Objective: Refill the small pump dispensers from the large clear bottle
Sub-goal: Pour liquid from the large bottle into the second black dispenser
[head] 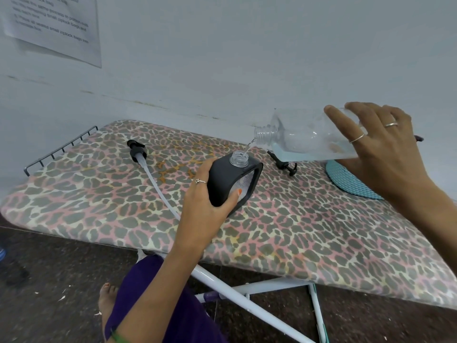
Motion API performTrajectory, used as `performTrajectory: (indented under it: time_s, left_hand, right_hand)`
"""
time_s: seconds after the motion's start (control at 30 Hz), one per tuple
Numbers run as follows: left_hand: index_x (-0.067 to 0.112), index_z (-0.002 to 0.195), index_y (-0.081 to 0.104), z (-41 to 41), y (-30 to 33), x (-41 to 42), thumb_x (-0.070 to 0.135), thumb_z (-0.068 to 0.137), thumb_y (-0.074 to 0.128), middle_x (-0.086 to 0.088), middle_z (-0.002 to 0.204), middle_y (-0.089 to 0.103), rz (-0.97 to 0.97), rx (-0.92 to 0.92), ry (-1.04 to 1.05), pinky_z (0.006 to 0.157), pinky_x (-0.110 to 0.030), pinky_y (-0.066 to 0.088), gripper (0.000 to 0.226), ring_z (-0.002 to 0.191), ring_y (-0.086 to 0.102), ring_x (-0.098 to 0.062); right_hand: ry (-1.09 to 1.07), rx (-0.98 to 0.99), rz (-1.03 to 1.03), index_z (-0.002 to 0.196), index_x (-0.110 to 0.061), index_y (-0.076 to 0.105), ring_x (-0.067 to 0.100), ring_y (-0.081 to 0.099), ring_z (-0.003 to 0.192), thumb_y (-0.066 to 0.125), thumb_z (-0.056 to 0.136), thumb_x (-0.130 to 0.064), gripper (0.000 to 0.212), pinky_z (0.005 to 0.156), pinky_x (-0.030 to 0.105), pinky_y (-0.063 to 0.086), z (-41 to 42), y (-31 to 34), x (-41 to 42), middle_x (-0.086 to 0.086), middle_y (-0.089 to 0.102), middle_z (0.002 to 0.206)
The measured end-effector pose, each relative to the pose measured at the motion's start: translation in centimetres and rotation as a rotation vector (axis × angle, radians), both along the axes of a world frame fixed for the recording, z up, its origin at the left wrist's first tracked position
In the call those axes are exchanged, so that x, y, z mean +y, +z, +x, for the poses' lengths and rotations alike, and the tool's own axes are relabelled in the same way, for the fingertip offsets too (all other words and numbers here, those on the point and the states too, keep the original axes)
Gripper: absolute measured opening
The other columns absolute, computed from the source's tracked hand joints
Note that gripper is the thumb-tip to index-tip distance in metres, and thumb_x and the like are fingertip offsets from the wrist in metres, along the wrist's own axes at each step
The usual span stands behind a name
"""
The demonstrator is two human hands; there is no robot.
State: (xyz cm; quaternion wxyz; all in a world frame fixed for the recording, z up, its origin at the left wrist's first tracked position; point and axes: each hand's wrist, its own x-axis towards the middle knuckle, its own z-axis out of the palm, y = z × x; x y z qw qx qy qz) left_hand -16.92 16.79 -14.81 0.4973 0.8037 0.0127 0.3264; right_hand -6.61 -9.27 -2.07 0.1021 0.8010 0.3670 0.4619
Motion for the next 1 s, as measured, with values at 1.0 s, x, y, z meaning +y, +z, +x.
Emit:
performTrajectory:
  time_s: [1.0]
  left_hand:
    - [0.027,0.138,0.037,-0.01,-0.12,0.07,0.028,0.083,0.074,0.003,0.122,0.057,-0.009,0.01,-0.008,0.094,-0.027,0.048,0.066,0.109,0.056,-0.012]
  right_hand:
    - [0.008,-0.016,-0.009,0.14,-0.012,0.043,0.044,0.055,0.112,0.066,0.092,-0.028,0.056,0.092,0.054,0.038,-0.28,0.54,0.18,0.028,0.056,0.125]
